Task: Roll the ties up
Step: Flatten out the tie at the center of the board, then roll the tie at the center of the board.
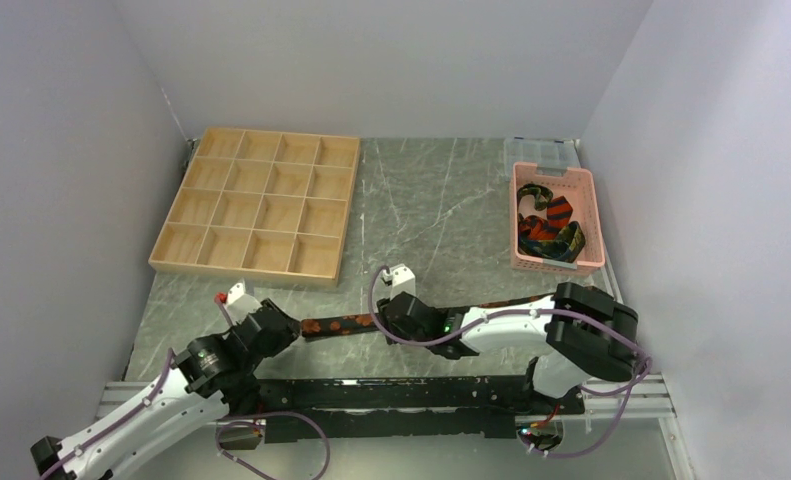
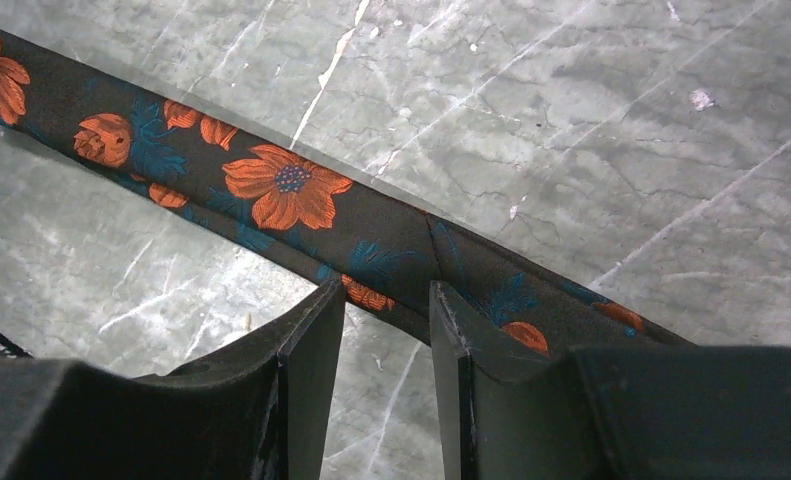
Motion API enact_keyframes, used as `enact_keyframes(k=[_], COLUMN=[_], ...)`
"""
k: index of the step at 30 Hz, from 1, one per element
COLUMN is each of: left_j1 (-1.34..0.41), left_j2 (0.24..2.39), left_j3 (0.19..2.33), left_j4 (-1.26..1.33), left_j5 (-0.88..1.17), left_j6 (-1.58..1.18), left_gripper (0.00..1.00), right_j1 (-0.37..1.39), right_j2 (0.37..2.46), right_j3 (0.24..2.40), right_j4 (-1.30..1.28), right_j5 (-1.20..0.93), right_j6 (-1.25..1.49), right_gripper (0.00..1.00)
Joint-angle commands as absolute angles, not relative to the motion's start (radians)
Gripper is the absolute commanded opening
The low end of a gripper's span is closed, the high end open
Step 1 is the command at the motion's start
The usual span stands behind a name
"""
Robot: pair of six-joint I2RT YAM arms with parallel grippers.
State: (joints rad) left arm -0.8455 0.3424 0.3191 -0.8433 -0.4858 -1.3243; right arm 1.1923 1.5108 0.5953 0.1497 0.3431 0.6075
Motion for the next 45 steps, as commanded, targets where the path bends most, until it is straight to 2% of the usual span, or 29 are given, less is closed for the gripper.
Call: enact_keyframes(k=[1,4,8,13,20,26,31,36,39,45], left_j1=[-0.843,-0.844,-0.843,-0.841,-0.805,-0.728,-0.659,-0.642,-0.634,-0.634], left_j2=[0.369,0.425,0.482,0.519,0.534,0.61,0.703,0.691,0.693,0.672], left_j3=[0.323,0.345,0.341,0.322,0.332,0.312,0.299,0.276,0.264,0.229], left_j4=[-0.863,-0.881,-0.815,-0.723,-0.668,-0.575,-0.47,-0.425,-0.419,-0.423], left_j5=[-0.522,-0.502,-0.456,-0.427,-0.38,-0.294,-0.216,-0.19,-0.18,-0.174], left_j6=[-1.356,-1.38,-1.335,-1.261,-1.17,-1.099,-1.064,-1.048,-1.048,-1.058], left_gripper=[0.53,0.7,0.74,0.66,0.65,0.54,0.52,0.53,0.46,0.24], right_j1=[1.189,1.212,1.229,1.228,1.199,1.185,1.184,1.185,1.185,1.185], right_j2=[1.494,1.456,1.415,1.388,1.472,1.58,1.587,1.593,1.598,1.605], right_j3=[0.567,0.545,0.554,0.628,0.76,0.828,0.82,0.817,0.813,0.832], right_j4=[0.106,0.103,0.091,0.1,0.129,0.159,0.166,0.169,0.175,0.176], right_j5=[0.396,0.394,0.39,0.352,0.222,0.182,0.179,0.177,0.173,0.171], right_j6=[0.55,0.566,0.593,0.607,0.633,0.656,0.655,0.655,0.658,0.657], right_gripper=[0.42,0.43,0.46,0.46,0.45,0.42,0.42,0.42,0.42,0.42])
